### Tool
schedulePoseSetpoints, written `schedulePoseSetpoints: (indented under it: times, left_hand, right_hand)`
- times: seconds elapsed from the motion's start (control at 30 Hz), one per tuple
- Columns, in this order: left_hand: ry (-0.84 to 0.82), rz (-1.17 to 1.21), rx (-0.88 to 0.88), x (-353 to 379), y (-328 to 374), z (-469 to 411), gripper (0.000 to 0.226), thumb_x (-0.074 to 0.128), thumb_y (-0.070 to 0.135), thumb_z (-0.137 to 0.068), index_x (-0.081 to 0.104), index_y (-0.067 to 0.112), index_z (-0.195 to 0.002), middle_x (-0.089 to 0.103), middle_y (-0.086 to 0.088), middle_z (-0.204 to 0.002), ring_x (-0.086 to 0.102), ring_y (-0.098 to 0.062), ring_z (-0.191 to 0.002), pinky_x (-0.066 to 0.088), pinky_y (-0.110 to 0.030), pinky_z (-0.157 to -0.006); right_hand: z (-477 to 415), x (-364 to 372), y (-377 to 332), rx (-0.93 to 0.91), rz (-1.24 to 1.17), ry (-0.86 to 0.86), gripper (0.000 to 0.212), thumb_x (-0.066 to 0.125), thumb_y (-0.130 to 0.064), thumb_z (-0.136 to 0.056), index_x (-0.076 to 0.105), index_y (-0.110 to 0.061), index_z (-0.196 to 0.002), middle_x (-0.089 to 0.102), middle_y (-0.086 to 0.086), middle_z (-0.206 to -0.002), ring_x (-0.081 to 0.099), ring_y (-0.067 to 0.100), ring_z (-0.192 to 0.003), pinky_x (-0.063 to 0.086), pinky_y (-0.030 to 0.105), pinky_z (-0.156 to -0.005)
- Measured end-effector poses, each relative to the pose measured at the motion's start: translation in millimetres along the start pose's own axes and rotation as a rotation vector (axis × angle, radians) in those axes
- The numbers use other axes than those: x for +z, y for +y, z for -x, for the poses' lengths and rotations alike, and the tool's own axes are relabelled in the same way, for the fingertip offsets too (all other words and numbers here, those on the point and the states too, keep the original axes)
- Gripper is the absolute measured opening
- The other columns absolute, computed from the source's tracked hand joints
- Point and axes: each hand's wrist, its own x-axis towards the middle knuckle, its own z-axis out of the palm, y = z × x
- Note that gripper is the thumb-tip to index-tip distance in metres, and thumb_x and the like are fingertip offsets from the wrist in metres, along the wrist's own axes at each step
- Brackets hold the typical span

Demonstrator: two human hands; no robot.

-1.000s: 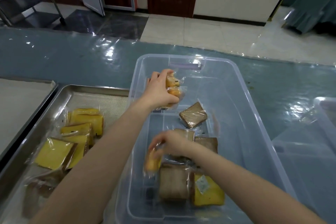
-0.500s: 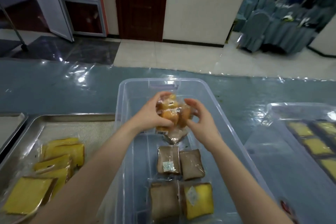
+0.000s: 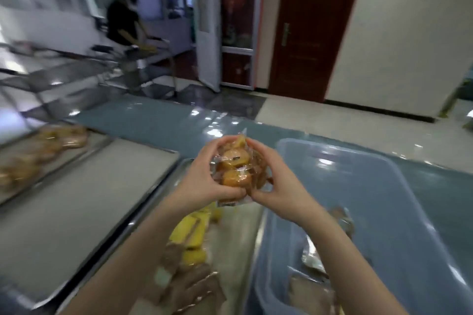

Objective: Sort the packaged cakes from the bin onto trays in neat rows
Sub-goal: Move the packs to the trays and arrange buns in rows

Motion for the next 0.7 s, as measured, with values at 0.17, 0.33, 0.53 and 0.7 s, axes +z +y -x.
schedulePoseSetpoints:
  times: [0.17,0.33,0.53,0.7]
  left_hand:
    - [0.246,-0.052,-0.098,-130,-4,68,0.092,0.086,-0.011,-0.054,0.05,0.025,-0.131,0.057,-0.005,-0.127,0.064,-0.017,-0.11,0.058,-0.037,-0.084]
    - [0.41,-0.211,-0.156,-259,-32,132,0.095,0.092,0.019,-0.049,0.047,0.041,-0.13,0.054,0.003,-0.128,0.059,-0.007,-0.113,0.055,-0.029,-0.089]
    - [0.465,-0.226,-0.235,-409,-83,184,0.097,0.091,0.022,-0.051,0.042,0.049,-0.13,0.05,0.006,-0.128,0.058,-0.014,-0.114,0.058,-0.037,-0.085]
    - [0.439,-0.279,-0.259,-512,-126,191,0.096,0.091,0.03,-0.053,0.04,0.048,-0.132,0.044,0.011,-0.13,0.051,-0.016,-0.121,0.055,-0.038,-0.091]
  right_hand:
    - [-59,120,-64,-0.148,-0.097,-0.178,0.087,0.065,-0.034,-0.058,0.038,-0.034,-0.141,0.047,-0.009,-0.137,0.047,0.004,-0.125,0.044,0.029,-0.104]
    - [-107,251,-120,-0.243,-0.169,-0.324,0.086,0.066,-0.029,-0.055,0.041,-0.034,-0.137,0.05,-0.006,-0.133,0.046,0.001,-0.122,0.037,0.012,-0.101]
    - [-161,404,-177,-0.203,-0.231,-0.442,0.084,0.072,-0.008,-0.063,0.042,-0.036,-0.136,0.047,-0.008,-0.132,0.047,0.009,-0.124,0.047,0.025,-0.1]
    - [-215,495,-205,-0.155,-0.192,-0.507,0.088,0.068,0.004,-0.069,0.038,-0.039,-0.14,0.04,-0.012,-0.137,0.04,0.005,-0.126,0.044,0.013,-0.094]
